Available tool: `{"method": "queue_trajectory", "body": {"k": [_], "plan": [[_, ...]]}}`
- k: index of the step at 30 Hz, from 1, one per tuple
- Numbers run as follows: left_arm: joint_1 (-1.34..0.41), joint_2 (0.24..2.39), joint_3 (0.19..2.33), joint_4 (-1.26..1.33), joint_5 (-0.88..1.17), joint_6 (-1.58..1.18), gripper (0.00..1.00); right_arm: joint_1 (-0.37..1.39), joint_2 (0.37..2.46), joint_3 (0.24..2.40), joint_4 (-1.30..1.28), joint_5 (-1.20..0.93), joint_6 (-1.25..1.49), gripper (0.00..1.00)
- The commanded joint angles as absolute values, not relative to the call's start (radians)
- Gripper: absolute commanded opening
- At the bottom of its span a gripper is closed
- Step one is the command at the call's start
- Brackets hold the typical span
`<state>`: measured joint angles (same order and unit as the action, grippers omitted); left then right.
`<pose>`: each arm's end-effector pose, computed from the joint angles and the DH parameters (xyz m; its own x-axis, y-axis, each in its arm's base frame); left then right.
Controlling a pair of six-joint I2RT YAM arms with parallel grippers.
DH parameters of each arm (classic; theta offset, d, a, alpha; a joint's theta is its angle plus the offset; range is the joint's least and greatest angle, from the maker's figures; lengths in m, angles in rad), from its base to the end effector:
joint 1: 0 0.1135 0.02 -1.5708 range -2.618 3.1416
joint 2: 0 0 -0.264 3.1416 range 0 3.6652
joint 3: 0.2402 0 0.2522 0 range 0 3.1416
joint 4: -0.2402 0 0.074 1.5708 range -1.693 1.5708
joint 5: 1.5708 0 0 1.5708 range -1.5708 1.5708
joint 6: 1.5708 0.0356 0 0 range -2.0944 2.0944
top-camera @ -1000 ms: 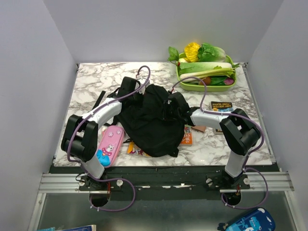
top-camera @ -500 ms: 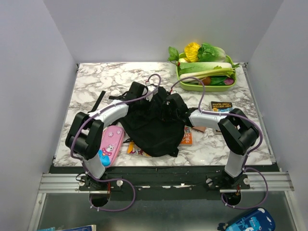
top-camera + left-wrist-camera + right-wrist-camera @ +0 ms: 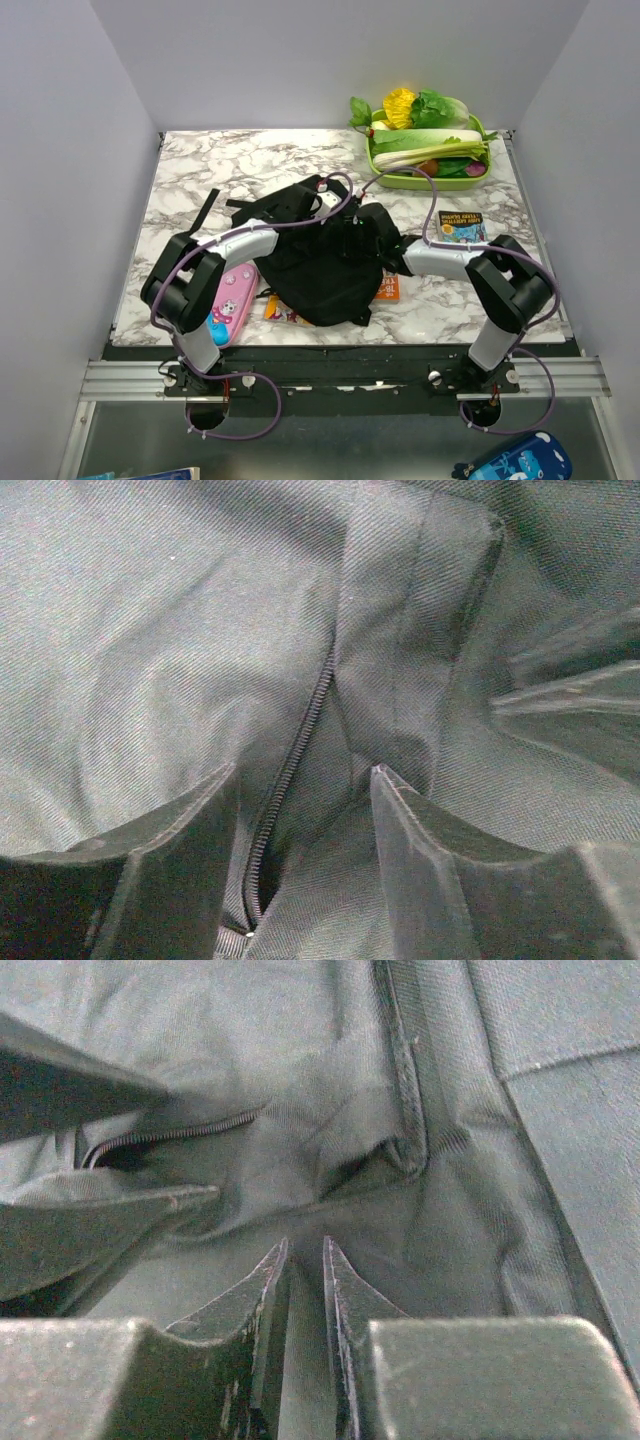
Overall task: Pack the student bag
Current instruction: Unzip the student bag at the center of the board.
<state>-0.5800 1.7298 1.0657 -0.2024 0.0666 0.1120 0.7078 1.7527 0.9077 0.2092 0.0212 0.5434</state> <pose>0.3020 -0.2007 0.1870 -0.5683 0.5057 -0.6491 0.6505 0.7592 0.0220 0.2766 0.2357 0.1647 -0.7156 0.0680 -0.6952 -0.3120 0.8593 0.4052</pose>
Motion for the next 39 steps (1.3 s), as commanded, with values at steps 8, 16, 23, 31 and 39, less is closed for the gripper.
{"method": "queue_trajectory", "body": {"k": [8, 16, 23, 31, 39], "plan": [[-0.588, 1.805, 1.091, -0.250, -0.109, 0.121, 0.69, 0.715, 1.650, 0.819, 0.117, 0.043, 0.505, 0.31], [-0.588, 1.880, 1.162, -0.343, -0.089, 0.112, 0.11, 0.715, 1.666, 0.764, 0.086, 0.026, 0.549, 0.26], [-0.571, 1.846, 1.213, -0.382, -0.121, 0.103, 0.00, 0.715, 1.667, 0.765, 0.058, 0.014, 0.569, 0.20], [-0.460, 1.700, 1.307, -0.417, 0.058, 0.012, 0.00, 0.715, 1.667, 0.781, 0.049, 0.034, 0.552, 0.18], [-0.417, 1.657, 1.233, -0.381, 0.190, -0.011, 0.00, 0.713, 1.677, 0.810, 0.048, 0.049, 0.535, 0.18]]}}
